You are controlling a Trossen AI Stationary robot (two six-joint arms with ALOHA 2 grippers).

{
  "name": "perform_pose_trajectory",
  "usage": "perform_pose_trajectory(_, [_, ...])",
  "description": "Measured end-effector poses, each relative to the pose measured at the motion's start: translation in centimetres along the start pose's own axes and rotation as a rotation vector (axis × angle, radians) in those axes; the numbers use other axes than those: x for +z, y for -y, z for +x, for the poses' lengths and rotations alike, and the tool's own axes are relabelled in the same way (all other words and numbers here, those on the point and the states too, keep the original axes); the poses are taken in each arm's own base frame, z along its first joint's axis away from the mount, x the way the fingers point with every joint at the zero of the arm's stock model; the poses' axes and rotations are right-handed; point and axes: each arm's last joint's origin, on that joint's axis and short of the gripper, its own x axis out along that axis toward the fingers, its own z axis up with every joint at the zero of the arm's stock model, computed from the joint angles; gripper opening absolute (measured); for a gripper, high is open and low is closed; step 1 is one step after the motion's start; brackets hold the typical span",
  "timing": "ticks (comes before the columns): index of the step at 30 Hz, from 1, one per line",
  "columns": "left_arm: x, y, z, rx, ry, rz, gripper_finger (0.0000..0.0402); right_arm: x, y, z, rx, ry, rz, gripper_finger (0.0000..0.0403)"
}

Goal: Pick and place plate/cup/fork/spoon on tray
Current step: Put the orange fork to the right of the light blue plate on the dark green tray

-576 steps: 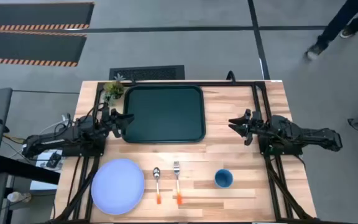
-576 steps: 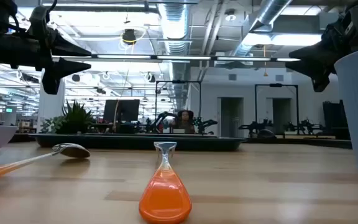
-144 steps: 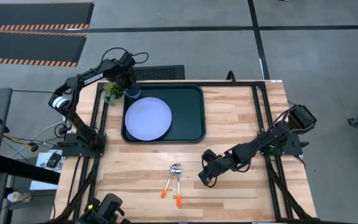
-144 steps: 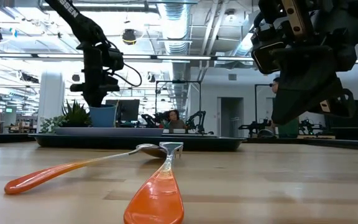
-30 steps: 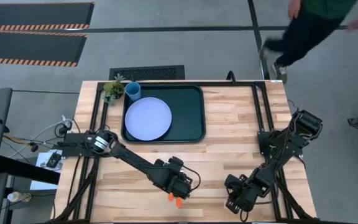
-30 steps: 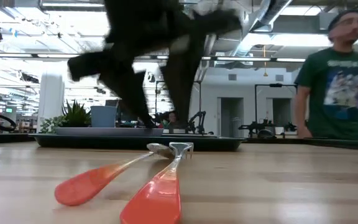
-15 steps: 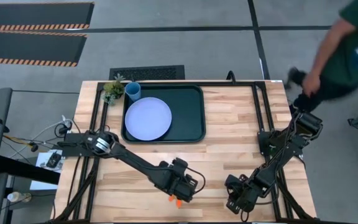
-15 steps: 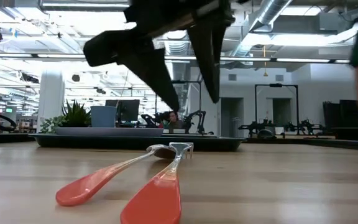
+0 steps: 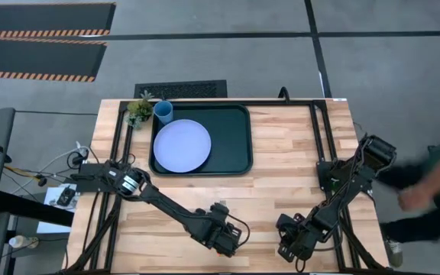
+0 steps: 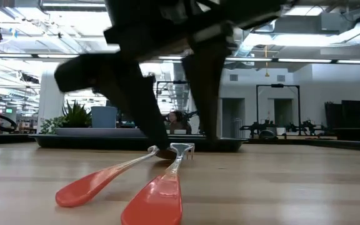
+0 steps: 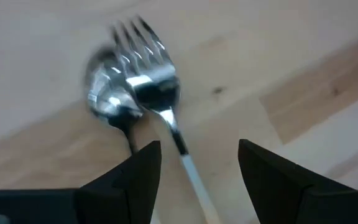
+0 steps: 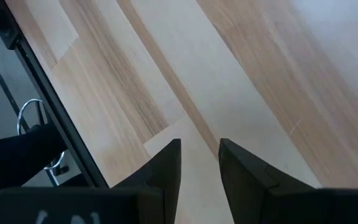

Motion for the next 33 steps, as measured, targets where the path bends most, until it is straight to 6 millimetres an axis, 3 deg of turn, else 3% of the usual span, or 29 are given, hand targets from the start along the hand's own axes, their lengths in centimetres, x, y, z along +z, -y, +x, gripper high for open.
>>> perform_pose_trajectory(4, [-0.7, 0.0, 1.4, 0.013, -0.038, 0.010, 0.0201, 0.0, 0.0, 0.0, 0.004, 0.001, -0.013, 0.0133])
perform_pose_trajectory(9, [-0.7, -0.1, 1.6, 0.030, -0.038, 0.023, 0.0185, 0.0, -0.1, 0.0, 0.009, 0.002, -0.008, 0.0133])
perform_pose_trajectory(12, [-0.5, -0.2, 1.5, 0.033, -0.028, 0.051, 0.0140, 0.0, -0.1, 0.0, 0.009, 0.004, -0.007, 0.0132])
perform_pose_trajectory(17, [-0.3, -0.1, 1.6, 0.023, -0.013, 0.110, 0.0027, 0.0, -0.1, 0.0, 0.011, 0.004, -0.004, 0.0128])
perform_pose_trajectory(22, [0.0, 0.0, 1.5, 0.022, 0.012, 0.123, 0.0008, 0.1, -0.1, 0.0, 0.011, 0.024, -0.004, 0.0128])
perform_pose_trajectory(26, [0.8, 0.2, -0.5, -0.029, 0.025, 0.156, 0.0004, 0.5, -0.1, 0.0, 0.009, 0.036, -0.020, 0.0128])
perform_pose_trajectory(33, [3.9, 0.2, -7.7, -0.185, 0.066, 0.278, 0.0002, 2.3, -0.7, -2.3, 0.077, 0.107, -0.169, 0.0127])
